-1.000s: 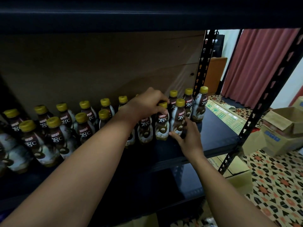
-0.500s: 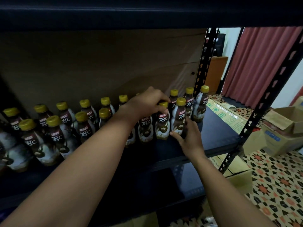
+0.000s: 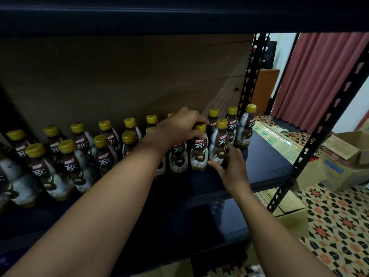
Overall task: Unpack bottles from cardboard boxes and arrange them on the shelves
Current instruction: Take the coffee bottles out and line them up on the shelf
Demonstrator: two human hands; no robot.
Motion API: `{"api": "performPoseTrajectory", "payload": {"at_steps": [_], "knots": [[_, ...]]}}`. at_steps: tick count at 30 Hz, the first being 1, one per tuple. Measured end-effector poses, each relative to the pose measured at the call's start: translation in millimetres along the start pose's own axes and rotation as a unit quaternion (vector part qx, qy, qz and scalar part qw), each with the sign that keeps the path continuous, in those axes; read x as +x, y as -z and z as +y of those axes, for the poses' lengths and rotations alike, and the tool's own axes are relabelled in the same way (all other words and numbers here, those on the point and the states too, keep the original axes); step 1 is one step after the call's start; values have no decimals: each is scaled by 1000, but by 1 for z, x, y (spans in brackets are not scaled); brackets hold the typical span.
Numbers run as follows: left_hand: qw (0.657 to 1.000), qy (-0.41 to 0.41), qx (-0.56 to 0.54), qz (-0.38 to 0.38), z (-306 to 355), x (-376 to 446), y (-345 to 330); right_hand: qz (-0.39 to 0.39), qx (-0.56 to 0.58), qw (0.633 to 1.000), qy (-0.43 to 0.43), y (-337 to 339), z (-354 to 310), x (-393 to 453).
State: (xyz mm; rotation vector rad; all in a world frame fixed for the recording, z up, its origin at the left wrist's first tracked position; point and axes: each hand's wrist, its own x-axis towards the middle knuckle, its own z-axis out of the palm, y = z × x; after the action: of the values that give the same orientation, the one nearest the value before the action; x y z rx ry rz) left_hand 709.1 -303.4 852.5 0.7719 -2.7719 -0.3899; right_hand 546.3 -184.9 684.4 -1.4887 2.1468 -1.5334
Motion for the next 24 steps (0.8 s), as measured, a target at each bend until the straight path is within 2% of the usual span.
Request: {"api": "performPoseTrajectory", "payload": {"at_steps": [12, 17, 19, 22, 24], "knots": [[1000, 12, 2, 18, 1, -7, -4, 1, -6, 1000, -5, 2, -4, -2], [999, -9, 26, 25, -2, -10, -9, -3, -7, 1000, -10, 3, -8, -3], [996, -45, 50, 55, 0, -17, -14, 3, -15, 1000, -19, 4, -9, -5], [975, -101, 111, 166, 1, -33, -24, 31, -55, 997, -44, 4, -13, -15], [958, -115, 136, 223, -2, -45, -35, 67, -119, 990, -24, 4, -16, -29]]}}
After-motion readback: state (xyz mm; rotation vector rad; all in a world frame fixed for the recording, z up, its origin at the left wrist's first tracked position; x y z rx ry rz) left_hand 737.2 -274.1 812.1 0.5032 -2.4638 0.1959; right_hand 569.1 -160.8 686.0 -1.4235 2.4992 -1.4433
